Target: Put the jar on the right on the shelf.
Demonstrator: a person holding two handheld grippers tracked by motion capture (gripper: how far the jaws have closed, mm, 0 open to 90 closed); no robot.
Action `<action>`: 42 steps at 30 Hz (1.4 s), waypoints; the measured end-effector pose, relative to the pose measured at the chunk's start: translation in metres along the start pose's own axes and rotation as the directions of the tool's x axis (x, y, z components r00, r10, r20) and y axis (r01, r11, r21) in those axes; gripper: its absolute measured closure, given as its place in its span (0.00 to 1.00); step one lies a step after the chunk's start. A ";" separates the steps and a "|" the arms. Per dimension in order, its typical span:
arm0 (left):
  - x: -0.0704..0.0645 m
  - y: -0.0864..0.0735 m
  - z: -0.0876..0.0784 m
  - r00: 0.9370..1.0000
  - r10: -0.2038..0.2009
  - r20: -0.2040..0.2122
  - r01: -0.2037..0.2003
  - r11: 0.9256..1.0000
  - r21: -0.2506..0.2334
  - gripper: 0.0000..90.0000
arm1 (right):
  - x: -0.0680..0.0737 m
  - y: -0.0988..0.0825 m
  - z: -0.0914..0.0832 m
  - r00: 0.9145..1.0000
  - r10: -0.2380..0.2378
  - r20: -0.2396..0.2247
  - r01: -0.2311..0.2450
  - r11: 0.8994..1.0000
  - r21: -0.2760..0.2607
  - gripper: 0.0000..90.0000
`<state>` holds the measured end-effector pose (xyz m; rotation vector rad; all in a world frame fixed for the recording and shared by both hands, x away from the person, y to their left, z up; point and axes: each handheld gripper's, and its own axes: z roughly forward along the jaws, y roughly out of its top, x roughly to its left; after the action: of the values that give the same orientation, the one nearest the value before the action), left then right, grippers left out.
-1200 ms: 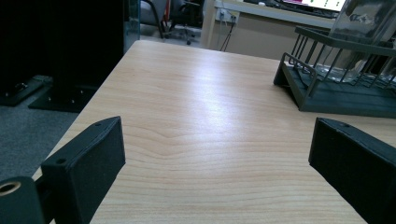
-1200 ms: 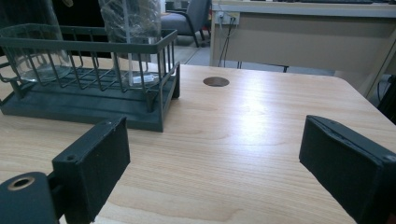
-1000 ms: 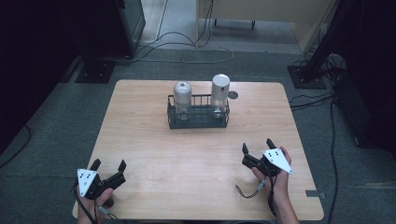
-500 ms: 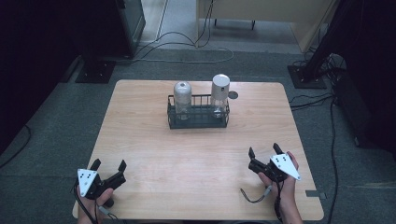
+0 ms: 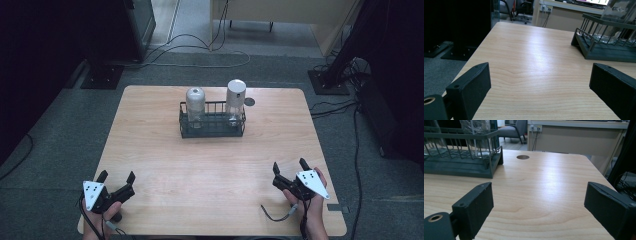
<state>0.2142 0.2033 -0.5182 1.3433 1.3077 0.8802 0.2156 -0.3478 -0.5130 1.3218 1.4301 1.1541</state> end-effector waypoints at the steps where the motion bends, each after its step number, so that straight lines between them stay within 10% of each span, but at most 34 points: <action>1: 0.000 0.000 0.000 1.000 0.000 0.000 0.000 1.000 0.000 0.04 | -0.001 -0.001 -0.001 1.000 -0.001 0.002 0.001 1.000 -0.001 0.09; 42: -0.001 0.000 0.000 1.000 0.005 -0.005 -0.005 1.000 -0.001 0.04 | -0.045 -0.019 -0.038 0.997 0.005 0.075 -0.007 1.000 0.022 0.09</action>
<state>0.2142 0.2025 -0.5182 1.3451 1.3081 0.8873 0.1785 -0.3957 -0.5235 1.3713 1.3894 1.0843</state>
